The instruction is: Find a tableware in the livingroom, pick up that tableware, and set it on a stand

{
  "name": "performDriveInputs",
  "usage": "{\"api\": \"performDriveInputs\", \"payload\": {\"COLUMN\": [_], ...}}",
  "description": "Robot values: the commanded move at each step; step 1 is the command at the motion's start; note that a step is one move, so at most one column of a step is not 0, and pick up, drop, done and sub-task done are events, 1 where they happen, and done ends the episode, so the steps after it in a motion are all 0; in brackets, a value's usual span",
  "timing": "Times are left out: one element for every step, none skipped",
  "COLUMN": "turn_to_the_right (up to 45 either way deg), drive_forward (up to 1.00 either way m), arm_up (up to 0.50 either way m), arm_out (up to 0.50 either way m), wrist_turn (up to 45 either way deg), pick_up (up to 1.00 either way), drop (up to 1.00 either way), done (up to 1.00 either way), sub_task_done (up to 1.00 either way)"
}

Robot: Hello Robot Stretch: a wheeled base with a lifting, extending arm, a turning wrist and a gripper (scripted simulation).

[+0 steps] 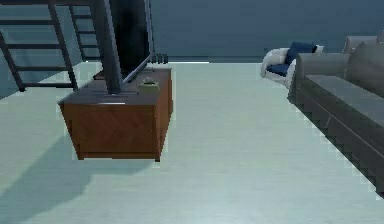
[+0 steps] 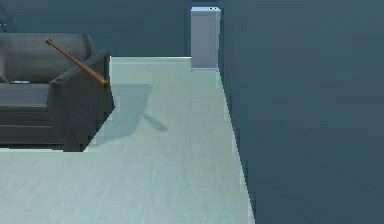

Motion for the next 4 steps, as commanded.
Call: {"api": "performDriveInputs", "payload": {"turn_to_the_right": [0.0, -45.0, -39.0, 0.0], "drive_forward": [0.10, 0.00, 0.00, 1.00], "arm_up": [0.00, 0.00, 0.00, 0.00], "arm_out": [0.00, 0.00, 0.00, 0.00], "wrist_turn": [0.0, 0.0, 0.0, 0.0], "pick_up": [0.00, 0.00, 0.00, 0.00], "drop": [0.00, 0.00, 0.00, 0.00], "done": [0.00, 0.00, 0.00, 0.00], "sub_task_done": [0.00, 0.00, 0.00, 0.00]}}
